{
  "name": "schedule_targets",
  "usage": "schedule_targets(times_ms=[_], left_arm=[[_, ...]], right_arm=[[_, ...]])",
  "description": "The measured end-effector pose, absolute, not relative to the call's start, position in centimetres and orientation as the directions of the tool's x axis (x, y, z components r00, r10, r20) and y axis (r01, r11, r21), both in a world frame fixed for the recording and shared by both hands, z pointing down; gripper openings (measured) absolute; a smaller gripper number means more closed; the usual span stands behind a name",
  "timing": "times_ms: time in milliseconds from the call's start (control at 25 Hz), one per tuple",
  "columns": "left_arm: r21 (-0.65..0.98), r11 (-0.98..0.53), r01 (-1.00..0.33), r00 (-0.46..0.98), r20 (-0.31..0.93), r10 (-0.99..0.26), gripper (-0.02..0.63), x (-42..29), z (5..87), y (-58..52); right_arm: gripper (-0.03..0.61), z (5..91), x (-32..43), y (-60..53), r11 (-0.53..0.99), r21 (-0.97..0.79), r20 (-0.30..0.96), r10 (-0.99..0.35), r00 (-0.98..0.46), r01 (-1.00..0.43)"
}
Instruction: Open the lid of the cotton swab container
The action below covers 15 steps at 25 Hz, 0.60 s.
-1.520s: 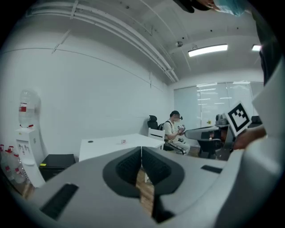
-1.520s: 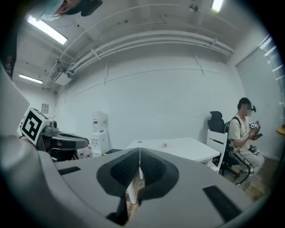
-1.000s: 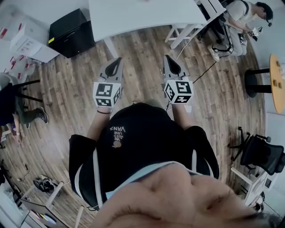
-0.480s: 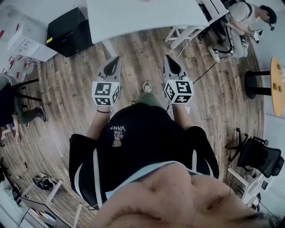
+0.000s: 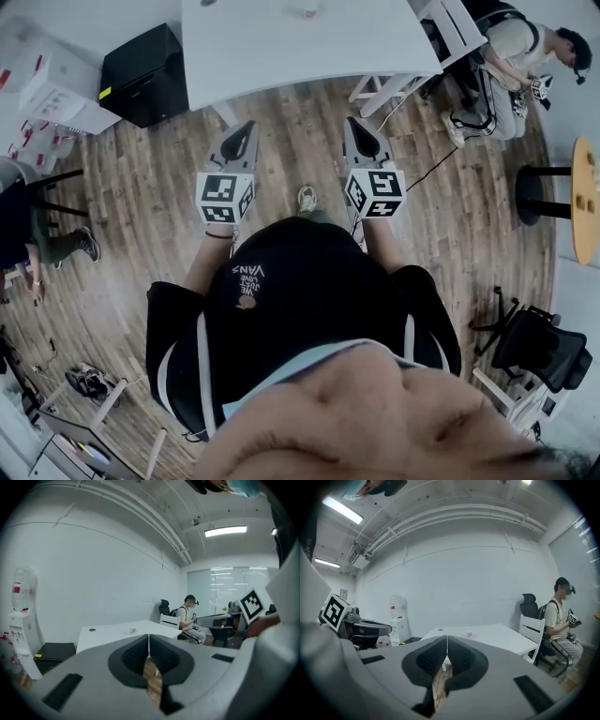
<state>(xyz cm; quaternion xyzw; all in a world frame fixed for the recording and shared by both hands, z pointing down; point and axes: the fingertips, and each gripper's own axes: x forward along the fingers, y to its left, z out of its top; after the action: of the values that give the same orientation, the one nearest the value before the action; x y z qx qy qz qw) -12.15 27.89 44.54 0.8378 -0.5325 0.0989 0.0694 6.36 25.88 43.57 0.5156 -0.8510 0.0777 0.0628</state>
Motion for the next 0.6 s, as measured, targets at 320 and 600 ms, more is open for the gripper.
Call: schedule_targets(times_ms=[320, 600], left_arm=[[0.008, -0.392, -0.920, 0.382, 0.248, -0.890, 0.017, -11.3, 44.8, 23.9], [0.007, -0.367, -0.930, 0.356, 0.259, -0.898, 0.018, -10.3, 45.1, 21.0]], right_arm=[[0.014, 43.8, 7.1, 21.5, 0.488, -0.076, 0.184, -0.850, -0.493, -0.870], [0.012, 44.4, 7.8, 18.1, 0.513, -0.085, 0.196, -0.832, -0.520, -0.854]])
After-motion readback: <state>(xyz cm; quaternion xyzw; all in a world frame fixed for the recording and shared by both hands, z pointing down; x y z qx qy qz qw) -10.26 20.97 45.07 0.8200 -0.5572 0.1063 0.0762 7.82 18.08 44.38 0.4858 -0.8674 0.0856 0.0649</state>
